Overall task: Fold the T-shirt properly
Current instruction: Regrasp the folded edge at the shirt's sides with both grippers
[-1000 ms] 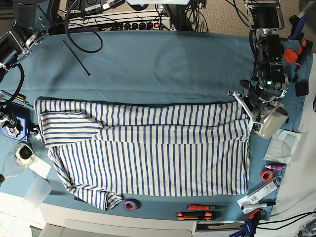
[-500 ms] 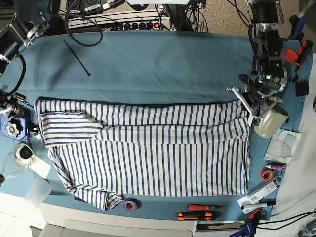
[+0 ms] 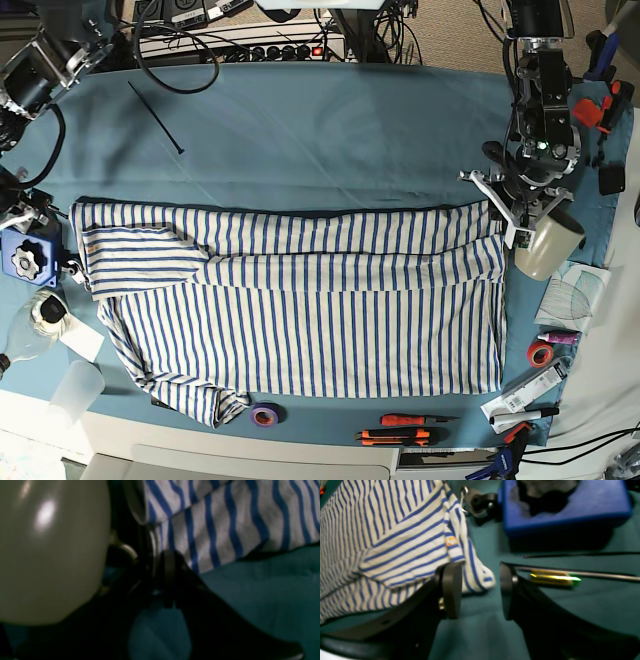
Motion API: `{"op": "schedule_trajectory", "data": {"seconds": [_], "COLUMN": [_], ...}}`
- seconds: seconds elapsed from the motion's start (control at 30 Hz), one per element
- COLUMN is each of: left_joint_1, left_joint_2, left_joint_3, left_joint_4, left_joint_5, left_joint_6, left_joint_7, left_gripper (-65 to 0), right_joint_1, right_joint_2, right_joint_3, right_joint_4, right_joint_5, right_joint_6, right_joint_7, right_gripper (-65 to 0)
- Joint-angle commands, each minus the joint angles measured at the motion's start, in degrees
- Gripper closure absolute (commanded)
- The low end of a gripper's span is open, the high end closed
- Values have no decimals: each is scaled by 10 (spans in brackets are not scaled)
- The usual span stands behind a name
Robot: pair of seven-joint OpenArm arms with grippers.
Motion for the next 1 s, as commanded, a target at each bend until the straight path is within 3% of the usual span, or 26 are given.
{"op": "schedule_trajectory", "data": {"seconds": [0.0,0.13,0.3,0.47,0.97], "left_joint_1": [-8,-17,-17,-17,-18], "left_joint_2": [-8,-9,-9,-9,-9], "left_joint_3": [-2,-2,-9,-32,-33], "left_joint_4": [8,8,8,8,9], "left_joint_5": [6,6,6,5,-16], "left_joint_6": [11,13,24,6,6], "left_joint_7": [12,49,54,60,58], "left_gripper": [-107,-108,-108,-108,-108], "right_joint_1": [8,12,11,13,23], "right_joint_2": [9,-4,-15,-10,-5], "right_joint_3": [1,1,1,1,1], "right_joint_4": [10,10,10,10,10], "right_joint_5": [8,11,-13,-68,-103], "right_joint_6": [2,2,1,-37,-44], "right_joint_7": [10,23,71,143,198], "right_gripper": [-260,-260,-260,-260,-260]}}
